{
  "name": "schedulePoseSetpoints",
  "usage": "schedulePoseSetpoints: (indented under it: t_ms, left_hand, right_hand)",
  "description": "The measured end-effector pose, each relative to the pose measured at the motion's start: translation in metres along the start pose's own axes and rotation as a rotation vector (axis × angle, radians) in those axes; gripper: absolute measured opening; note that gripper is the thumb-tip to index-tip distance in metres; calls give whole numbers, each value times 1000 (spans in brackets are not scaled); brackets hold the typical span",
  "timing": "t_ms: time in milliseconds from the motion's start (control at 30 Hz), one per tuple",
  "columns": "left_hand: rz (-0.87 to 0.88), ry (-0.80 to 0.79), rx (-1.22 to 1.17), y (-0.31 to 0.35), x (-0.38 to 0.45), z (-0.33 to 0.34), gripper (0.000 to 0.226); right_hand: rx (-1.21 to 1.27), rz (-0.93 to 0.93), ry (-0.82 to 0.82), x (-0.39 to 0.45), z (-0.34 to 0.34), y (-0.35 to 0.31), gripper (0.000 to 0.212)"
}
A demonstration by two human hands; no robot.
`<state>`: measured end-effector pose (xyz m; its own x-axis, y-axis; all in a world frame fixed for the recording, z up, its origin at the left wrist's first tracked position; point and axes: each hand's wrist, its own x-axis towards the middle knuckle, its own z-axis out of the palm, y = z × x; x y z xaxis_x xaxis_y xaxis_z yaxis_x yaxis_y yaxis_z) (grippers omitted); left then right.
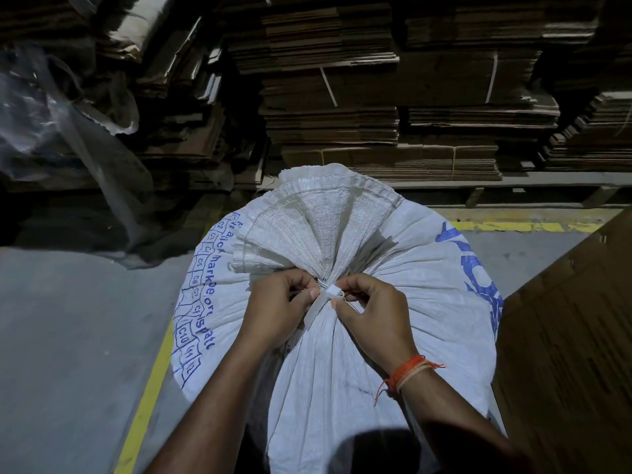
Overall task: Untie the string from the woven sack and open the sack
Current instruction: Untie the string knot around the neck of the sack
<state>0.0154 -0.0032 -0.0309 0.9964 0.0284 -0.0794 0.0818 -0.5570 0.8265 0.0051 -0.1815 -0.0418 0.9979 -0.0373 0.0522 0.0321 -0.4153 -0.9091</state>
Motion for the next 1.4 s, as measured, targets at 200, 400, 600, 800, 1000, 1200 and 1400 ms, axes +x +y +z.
schedulePoseSetpoints:
  t_ms: [200, 400, 600, 800, 1000, 1200, 1400]
  left_hand:
    - [16, 15, 34, -2, 0, 1, 10]
    - [8, 11, 13, -2, 0, 5, 10]
    - [-17, 3, -26, 1, 0, 5, 11]
    - [-38, -14, -107, 6, -1, 1, 12]
    - [-65, -14, -131, 8, -2, 0, 12]
    - [-94, 57, -55, 6, -2, -3, 13]
    - [-111, 33, -84, 3, 0, -2, 14]
  right_hand:
    - [-5, 4, 2, -1, 1, 0, 16]
    - [2, 5, 9, -2, 1, 0, 16]
    - [-25, -38, 7, -3, 2, -1, 17]
    - [-77, -154, 44, -2, 2, -4, 19]
    - [-36, -110, 67, -3, 4, -1, 16]
    - [-2, -28, 74, -3, 5, -1, 15]
    - [15, -17, 68, -2, 4, -1, 15]
